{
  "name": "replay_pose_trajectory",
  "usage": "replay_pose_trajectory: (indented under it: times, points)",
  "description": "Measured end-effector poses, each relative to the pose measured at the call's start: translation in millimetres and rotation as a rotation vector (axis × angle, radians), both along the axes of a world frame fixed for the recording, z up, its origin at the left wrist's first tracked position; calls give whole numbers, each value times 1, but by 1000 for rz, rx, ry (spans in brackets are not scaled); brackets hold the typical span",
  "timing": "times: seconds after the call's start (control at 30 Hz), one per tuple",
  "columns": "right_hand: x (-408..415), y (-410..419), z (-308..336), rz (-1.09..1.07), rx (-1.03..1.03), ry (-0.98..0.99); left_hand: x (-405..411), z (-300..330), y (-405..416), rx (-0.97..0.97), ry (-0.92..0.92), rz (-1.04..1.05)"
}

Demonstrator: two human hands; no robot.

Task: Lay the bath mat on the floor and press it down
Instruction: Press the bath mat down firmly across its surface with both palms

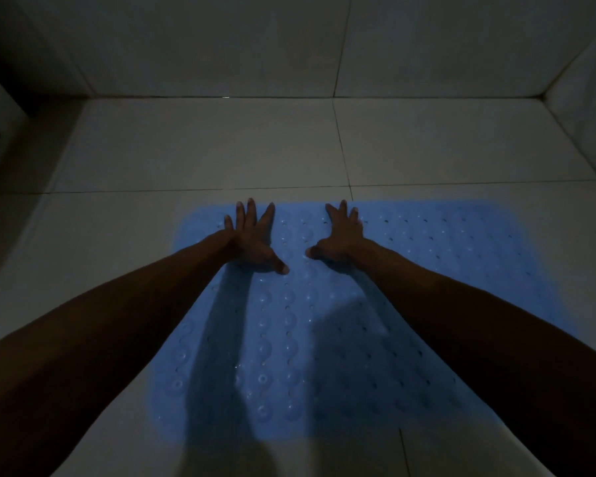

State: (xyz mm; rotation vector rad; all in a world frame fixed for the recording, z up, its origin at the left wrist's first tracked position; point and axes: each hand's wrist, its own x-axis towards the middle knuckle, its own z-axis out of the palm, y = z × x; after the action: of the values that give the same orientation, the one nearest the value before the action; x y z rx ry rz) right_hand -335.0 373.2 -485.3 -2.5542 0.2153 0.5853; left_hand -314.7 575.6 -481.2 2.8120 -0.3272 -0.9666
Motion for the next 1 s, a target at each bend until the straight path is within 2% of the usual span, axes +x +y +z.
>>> replay_pose_trajectory:
  times: [0.17, 0.33, 0.47, 0.83, 1.0]
  points:
    - [-31, -10, -24, 59, 79, -227, -2, 1, 3, -18, 27, 2]
    - [-25, -24, -13, 224, 81, -36, -6, 3, 0, -10, 14, 6]
    - [-25, -23, -12, 274, 7, -24, -10, 2, -5, -1, -11, 7]
    - [-12, 3, 8, 121, -77, 94, -19, 2, -8, -19, -51, 29]
    - [-21, -3, 6, 71, 18, 39, -22, 3, -4, -47, -48, 15]
